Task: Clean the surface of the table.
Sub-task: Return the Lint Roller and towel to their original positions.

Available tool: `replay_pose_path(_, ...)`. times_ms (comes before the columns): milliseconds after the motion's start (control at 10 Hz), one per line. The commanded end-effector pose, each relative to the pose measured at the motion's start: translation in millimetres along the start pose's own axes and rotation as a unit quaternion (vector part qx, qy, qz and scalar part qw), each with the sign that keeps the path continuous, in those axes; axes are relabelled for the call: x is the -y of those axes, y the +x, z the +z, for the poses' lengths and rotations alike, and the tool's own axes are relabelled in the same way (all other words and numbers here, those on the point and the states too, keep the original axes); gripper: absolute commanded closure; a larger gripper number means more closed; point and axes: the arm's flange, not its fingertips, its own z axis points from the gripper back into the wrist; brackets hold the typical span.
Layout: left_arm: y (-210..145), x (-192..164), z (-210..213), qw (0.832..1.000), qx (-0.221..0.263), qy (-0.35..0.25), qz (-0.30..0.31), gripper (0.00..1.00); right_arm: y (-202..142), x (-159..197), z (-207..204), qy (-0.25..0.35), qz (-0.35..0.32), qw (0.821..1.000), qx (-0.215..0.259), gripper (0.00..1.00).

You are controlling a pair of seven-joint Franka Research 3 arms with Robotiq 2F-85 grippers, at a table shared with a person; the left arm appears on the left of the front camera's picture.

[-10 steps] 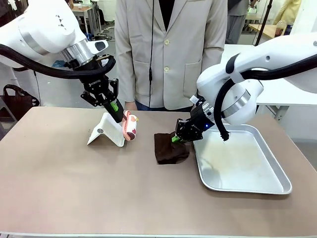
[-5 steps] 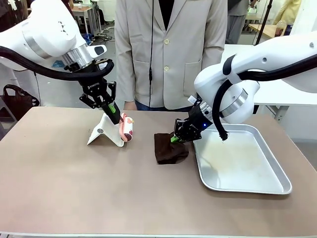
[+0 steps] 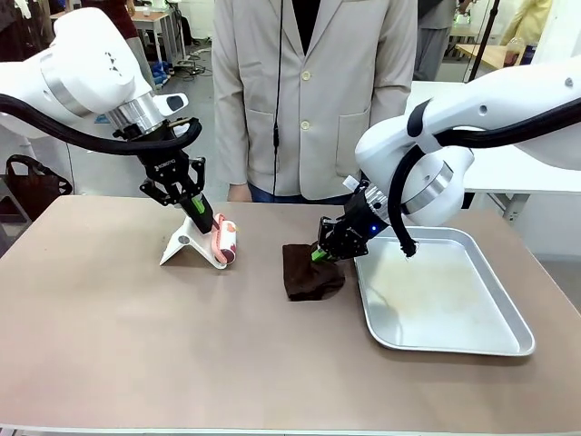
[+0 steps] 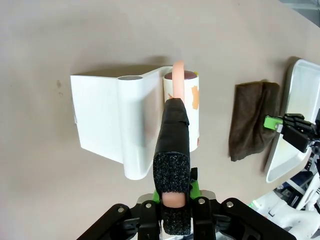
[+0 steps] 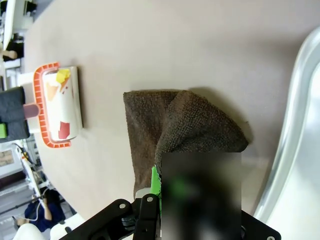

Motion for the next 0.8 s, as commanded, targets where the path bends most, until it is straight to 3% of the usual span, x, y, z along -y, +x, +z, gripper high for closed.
replay_pose_path(0,6.8,-5.1,-1.4,1.0,0.009,0.008,-0.006,0.79,6.8,-5.8,-0.7,-0.006,-0.009,1.0,-0.007,0.9)
replay_pose_path(100,7.6,-7.0,-3.0,1.0,0.008,0.004,-0.002,0.42,6.4,-5.7,-0.7,-0.007,-0.01,1.0,-0.008,0.9)
replay_pose_path(200,6.4,-7.7,-3.6,1.0,0.009,0.009,-0.003,0.21,5.9,-5.3,-1.1,-0.009,-0.012,1.0,-0.011,0.42)
replay_pose_path(300,5.5,-7.9,-3.3,1.0,0.009,0.01,-0.004,0.0,6.0,-5.2,-0.9,-0.009,-0.014,1.0,-0.013,0.35)
replay_pose_path(400,4.7,-7.7,-2.4,1.0,0.011,0.01,-0.002,0.0,6.1,-4.9,-0.9,-0.007,-0.014,1.0,-0.015,0.0)
replay_pose_path(600,2.8,-11.6,3.4,1.0,0.02,0.009,0.004,0.0,7.2,-2.1,-1.4,-0.002,-0.02,1.0,-0.018,0.0)
replay_pose_path(700,2.3,-16.6,7.7,1.0,0.025,0.007,0.009,0.0,7.2,-1.0,-1.2,-0.002,-0.022,1.0,-0.019,0.09)
